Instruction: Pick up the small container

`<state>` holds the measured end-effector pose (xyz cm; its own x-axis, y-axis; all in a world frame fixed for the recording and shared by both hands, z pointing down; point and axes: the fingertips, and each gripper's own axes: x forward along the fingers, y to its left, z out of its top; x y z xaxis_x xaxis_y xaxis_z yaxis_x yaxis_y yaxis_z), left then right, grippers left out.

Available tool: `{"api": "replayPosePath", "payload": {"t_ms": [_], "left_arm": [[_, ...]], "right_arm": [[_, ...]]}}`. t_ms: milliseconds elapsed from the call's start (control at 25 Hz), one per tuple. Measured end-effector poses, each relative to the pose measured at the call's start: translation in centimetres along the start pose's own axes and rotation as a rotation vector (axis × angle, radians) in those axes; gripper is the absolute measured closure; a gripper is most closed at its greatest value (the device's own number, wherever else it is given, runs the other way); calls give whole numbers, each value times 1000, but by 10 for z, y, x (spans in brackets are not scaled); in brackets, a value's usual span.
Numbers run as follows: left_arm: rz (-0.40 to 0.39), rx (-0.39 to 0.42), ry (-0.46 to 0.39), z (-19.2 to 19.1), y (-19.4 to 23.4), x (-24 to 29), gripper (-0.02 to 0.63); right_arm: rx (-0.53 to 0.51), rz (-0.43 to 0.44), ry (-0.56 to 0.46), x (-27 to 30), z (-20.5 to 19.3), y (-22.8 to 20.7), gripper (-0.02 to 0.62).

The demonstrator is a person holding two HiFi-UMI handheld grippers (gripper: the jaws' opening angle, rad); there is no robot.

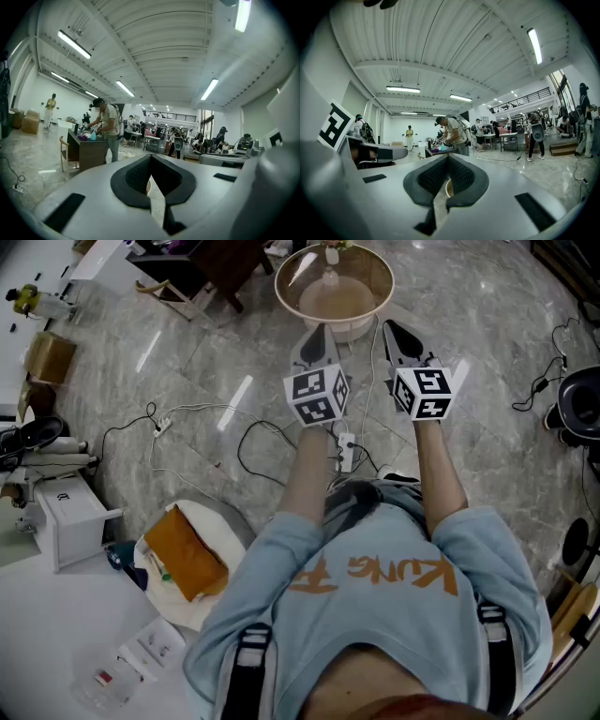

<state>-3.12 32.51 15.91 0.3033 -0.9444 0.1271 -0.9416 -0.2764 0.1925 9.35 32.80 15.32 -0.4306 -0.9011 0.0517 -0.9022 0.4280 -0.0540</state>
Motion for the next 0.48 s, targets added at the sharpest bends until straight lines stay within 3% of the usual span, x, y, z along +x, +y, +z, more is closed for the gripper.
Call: {"api": "replayPosePath", "payload": {"t_ms": [360, 480], "left_arm": [[-49, -2, -8, -5, -41, 15, 583], [-53, -4, -11, -6, -51, 19, 583]], "right_arm": [[-20, 23, -2, -9, 0, -16, 581], [33, -9, -54, -16, 8, -34, 581]]}}
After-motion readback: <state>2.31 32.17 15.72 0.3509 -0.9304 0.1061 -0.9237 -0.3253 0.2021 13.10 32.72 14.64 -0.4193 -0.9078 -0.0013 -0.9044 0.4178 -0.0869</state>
